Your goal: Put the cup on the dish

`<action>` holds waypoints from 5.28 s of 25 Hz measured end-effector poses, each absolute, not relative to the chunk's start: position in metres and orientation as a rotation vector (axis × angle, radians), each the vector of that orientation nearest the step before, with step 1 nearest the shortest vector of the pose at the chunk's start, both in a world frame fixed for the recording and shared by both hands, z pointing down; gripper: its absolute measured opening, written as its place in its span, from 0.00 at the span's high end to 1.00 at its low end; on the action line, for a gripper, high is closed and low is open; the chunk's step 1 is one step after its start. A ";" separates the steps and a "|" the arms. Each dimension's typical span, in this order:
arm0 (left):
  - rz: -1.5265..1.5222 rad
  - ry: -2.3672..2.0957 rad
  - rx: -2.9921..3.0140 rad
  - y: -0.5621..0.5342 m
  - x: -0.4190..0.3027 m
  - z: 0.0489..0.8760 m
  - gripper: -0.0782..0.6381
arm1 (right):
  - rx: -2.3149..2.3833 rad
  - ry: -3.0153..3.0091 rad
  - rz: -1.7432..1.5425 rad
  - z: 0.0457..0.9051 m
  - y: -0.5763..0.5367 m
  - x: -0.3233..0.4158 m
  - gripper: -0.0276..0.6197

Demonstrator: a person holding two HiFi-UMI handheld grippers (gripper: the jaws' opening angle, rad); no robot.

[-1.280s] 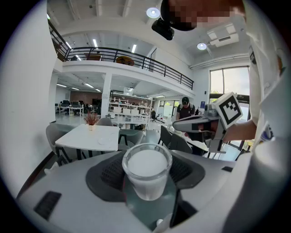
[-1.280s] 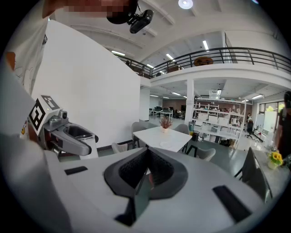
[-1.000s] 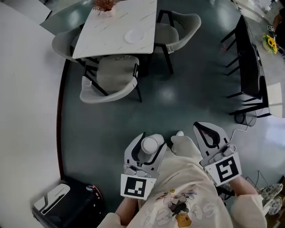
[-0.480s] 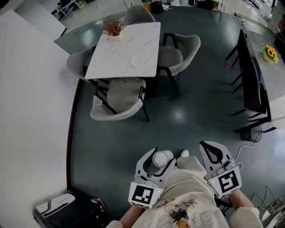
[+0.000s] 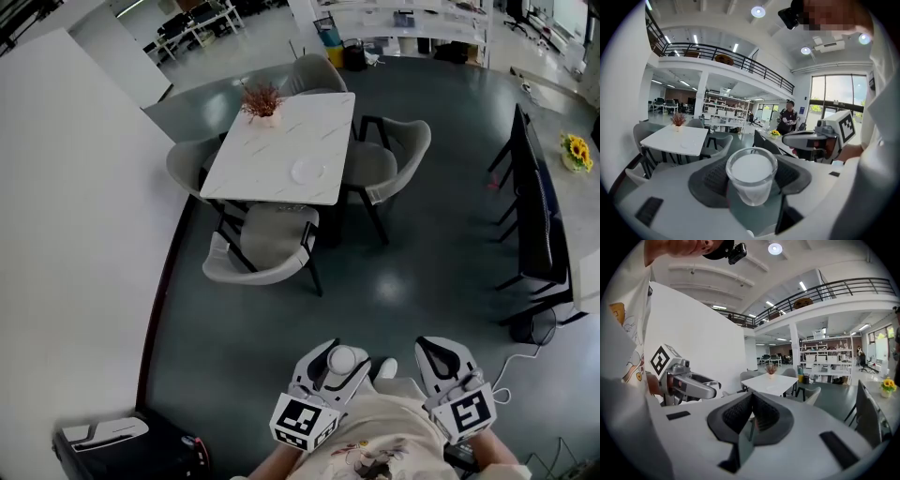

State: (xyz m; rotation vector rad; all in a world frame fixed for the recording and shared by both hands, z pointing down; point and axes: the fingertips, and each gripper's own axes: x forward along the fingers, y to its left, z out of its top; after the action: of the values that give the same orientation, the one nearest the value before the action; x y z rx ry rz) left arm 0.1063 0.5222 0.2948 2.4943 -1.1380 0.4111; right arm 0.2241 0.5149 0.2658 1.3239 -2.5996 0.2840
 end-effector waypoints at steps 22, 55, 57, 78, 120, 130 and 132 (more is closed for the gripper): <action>0.434 -1.168 2.534 0.439 0.126 0.283 0.50 | 1.241 -2.634 0.358 0.286 0.462 0.236 0.95; 0.310 -1.112 2.568 0.261 -0.005 0.283 0.50 | 1.243 -2.534 0.301 0.280 0.272 0.100 0.95; 0.321 -1.104 2.563 0.258 -0.011 0.287 0.50 | 1.246 -2.532 0.310 0.279 0.270 0.095 0.95; 0.348 -1.113 2.505 0.192 -0.014 0.301 0.50 | 1.200 -2.555 0.411 0.297 0.193 0.088 0.95; 0.404 -1.513 2.224 -0.067 0.024 0.324 0.50 | 0.578 -2.749 0.395 0.315 -0.086 0.110 0.95; 0.372 -1.690 2.087 -0.071 0.011 0.328 0.50 | 0.337 -2.813 0.339 0.313 -0.098 0.087 0.95; 0.357 -1.714 2.070 -0.073 0.008 0.329 0.50 | 0.317 -2.818 0.336 0.318 -0.098 0.086 0.95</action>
State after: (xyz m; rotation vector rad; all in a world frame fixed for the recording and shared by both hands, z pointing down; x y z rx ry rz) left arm 0.0081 -0.0734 0.3288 2.0696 -1.7140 0.3568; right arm 0.0860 -0.0978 0.3179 0.3165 -2.8179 0.3360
